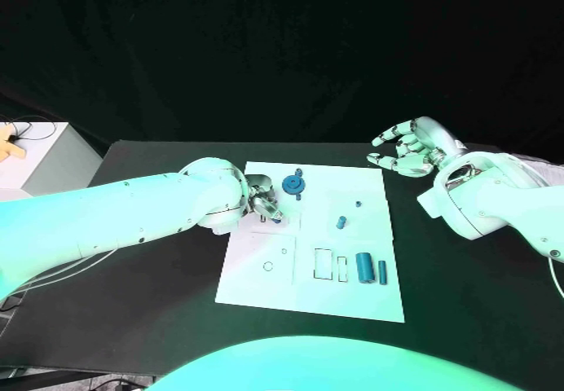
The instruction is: Assemble the parts on the task board
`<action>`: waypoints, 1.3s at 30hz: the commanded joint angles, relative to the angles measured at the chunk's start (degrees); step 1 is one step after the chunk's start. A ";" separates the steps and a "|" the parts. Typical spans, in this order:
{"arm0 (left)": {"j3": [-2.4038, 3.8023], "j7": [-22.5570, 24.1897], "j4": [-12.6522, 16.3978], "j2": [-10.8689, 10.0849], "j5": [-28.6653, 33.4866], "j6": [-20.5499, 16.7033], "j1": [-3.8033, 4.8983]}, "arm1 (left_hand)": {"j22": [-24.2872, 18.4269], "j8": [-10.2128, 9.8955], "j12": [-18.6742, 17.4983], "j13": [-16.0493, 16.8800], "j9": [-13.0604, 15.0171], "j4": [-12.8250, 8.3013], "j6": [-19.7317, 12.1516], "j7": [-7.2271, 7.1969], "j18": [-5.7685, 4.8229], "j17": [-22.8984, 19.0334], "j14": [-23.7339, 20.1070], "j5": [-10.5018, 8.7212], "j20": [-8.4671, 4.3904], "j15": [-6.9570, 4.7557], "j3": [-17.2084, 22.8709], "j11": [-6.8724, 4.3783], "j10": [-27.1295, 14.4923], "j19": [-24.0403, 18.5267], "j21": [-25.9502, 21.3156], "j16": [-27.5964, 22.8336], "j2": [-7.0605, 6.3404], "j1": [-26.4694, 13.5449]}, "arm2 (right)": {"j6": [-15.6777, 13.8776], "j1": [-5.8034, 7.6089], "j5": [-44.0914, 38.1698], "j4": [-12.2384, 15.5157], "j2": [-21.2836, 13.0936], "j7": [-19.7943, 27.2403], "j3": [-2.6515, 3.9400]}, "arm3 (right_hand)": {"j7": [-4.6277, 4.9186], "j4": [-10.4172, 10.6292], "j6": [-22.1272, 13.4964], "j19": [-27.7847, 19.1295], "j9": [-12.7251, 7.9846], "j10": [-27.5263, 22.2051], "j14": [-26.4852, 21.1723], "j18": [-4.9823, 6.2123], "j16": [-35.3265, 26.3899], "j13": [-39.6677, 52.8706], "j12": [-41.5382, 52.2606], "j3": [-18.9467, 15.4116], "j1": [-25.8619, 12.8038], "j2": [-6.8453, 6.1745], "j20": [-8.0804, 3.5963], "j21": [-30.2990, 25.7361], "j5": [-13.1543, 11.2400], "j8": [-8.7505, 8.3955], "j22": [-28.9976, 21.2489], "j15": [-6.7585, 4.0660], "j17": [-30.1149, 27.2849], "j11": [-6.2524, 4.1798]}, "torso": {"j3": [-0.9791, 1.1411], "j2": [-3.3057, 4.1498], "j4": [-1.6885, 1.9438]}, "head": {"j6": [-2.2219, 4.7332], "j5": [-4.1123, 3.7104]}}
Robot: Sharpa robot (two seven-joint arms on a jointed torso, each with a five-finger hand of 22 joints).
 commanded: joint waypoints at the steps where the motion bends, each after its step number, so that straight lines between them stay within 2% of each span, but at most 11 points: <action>1: -0.10 -0.14 0.18 0.05 -0.57 2.06 -0.12 | 0.81 0.10 0.34 0.06 0.07 -10.63 2.58 -2.34 -0.32 13.60 5.63 0.36 -0.10 -0.52 10.13 -0.06 0.42 0.41 0.26 0.17 0.59 0.23 | 0.74 -0.04 -0.26 0.08 0.01 0.23 0.01 | -0.03 0.02 -0.50 2.42 -0.07 -0.29 5.45 0.78 -0.36 3.78 -0.20 0.35 -0.34 -0.04 0.01 -0.28 -0.35 -0.11 10.24 -0.05 13.14 0.00 | -0.01 -0.05 -0.01 | -0.15 -0.06; 6: -0.16 -0.17 0.31 -0.02 -1.30 2.70 -0.12 | 0.92 0.11 0.34 0.16 0.36 -10.95 2.79 -2.43 -0.34 13.50 5.60 2.00 -0.19 -0.62 10.14 -0.16 0.48 0.48 0.29 0.12 0.49 -0.09 | 0.77 -0.05 -0.26 0.18 -0.07 0.20 0.00 | -0.03 0.02 -0.50 2.42 -0.07 -0.29 5.45 0.78 -0.36 3.78 -0.20 0.35 -0.34 -0.04 0.01 -0.28 -0.35 -0.11 10.24 -0.05 13.14 0.00 | 0.04 -0.01 0.04 | -0.30 -0.11; 11: -0.22 -0.19 0.28 -0.07 -1.78 2.77 -0.13 | 0.91 0.13 0.39 0.26 0.44 -11.00 2.86 -2.46 -0.34 13.48 5.60 2.44 -0.21 -0.64 10.08 -0.18 0.55 0.48 0.29 0.11 0.44 -0.22 | 0.85 -0.05 -0.27 0.25 -0.13 0.17 0.00 | -0.03 0.00 -0.51 2.42 -0.09 -0.29 5.45 0.78 -0.36 3.78 -0.19 0.46 -0.43 -0.05 0.01 -0.31 -0.31 -0.09 10.23 -0.05 13.14 0.00 | 0.00 -0.03 0.00 | -0.07 -0.14; 16: -0.24 -0.19 0.18 -0.03 -2.07 2.44 -0.13 | 1.23 0.33 1.30 1.72 0.57 -10.73 3.36 -2.69 -0.41 13.72 5.67 2.73 -0.27 -0.72 9.24 -0.33 1.41 0.68 0.39 0.22 0.47 -0.87 | 0.86 -0.05 -0.29 0.31 -0.22 0.15 0.00 | -0.03 0.00 -0.51 2.44 -0.09 -0.30 5.44 0.77 -0.38 3.76 -0.20 0.48 -0.45 -0.06 0.00 -0.25 -0.29 -0.09 10.27 -0.05 13.10 0.00 | 0.00 0.03 -0.02 | 0.11 -0.10; 25: -0.23 0.16 1.09 -0.47 -0.73 -0.93 -0.14 | 1.39 0.36 1.44 1.95 0.58 -10.67 3.46 -2.77 -0.44 13.71 5.67 2.72 -0.29 -0.75 9.11 -0.40 1.55 0.78 0.44 0.22 0.67 -0.90 | 0.72 -0.05 -0.33 0.32 -0.23 0.26 0.00 | -0.03 0.00 -0.51 2.41 -0.10 -0.28 5.44 0.79 -0.37 3.78 -0.17 0.53 -0.49 -0.06 0.00 -0.35 -0.20 -0.08 10.21 -0.05 13.12 0.00 | 0.01 -0.05 0.02 | 0.08 -0.13; 28: -0.19 0.28 1.70 -0.89 0.04 -2.07 -0.14 | 1.40 0.37 1.43 1.94 0.58 -10.68 3.48 -2.79 -0.44 13.70 5.66 2.72 -0.30 -0.76 9.11 -0.42 1.55 0.79 0.45 0.21 0.72 -0.88 | 0.66 -0.05 -0.33 0.33 -0.22 0.30 0.00 | -0.03 0.00 -0.51 2.41 -0.10 -0.28 5.44 0.79 -0.37 3.78 -0.17 0.53 -0.49 -0.06 0.00 -0.35 -0.20 -0.08 10.21 -0.05 13.12 0.00 | -0.06 -0.06 0.03 | 0.11 -0.19; 35: 0.49 0.50 3.57 -2.54 1.22 -5.20 -0.13 | 1.51 0.37 1.49 2.03 0.59 -10.71 3.52 -2.82 -0.47 13.70 5.66 2.70 -0.31 -0.78 9.10 -0.45 1.60 0.85 0.49 0.21 0.79 -0.84 | 0.52 -0.09 -0.33 0.36 -0.29 0.40 0.00 | -0.04 0.00 -0.51 2.41 -0.10 -0.28 5.42 0.79 -0.42 3.78 -0.17 0.60 -0.55 -0.04 0.00 -0.35 -0.08 -0.07 10.22 -0.06 13.02 -0.01 | -0.09 -0.08 0.04 | 0.29 -0.18; 39: 0.85 0.57 4.13 -3.06 1.24 -6.26 -0.11 | 1.47 0.38 1.54 2.13 0.58 -10.73 3.55 -2.84 -0.46 13.72 5.67 2.68 -0.32 -0.79 9.09 -0.47 1.65 0.83 0.47 0.22 0.83 -0.81 | 0.49 -0.11 -0.33 0.38 -0.29 0.42 0.00 | -0.04 0.00 -0.51 2.41 -0.10 -0.28 5.42 0.79 -0.42 3.78 -0.17 0.60 -0.55 -0.04 0.00 -0.35 -0.08 -0.07 10.22 -0.06 13.02 -0.01 | -0.01 -0.05 0.05 | 0.19 -0.09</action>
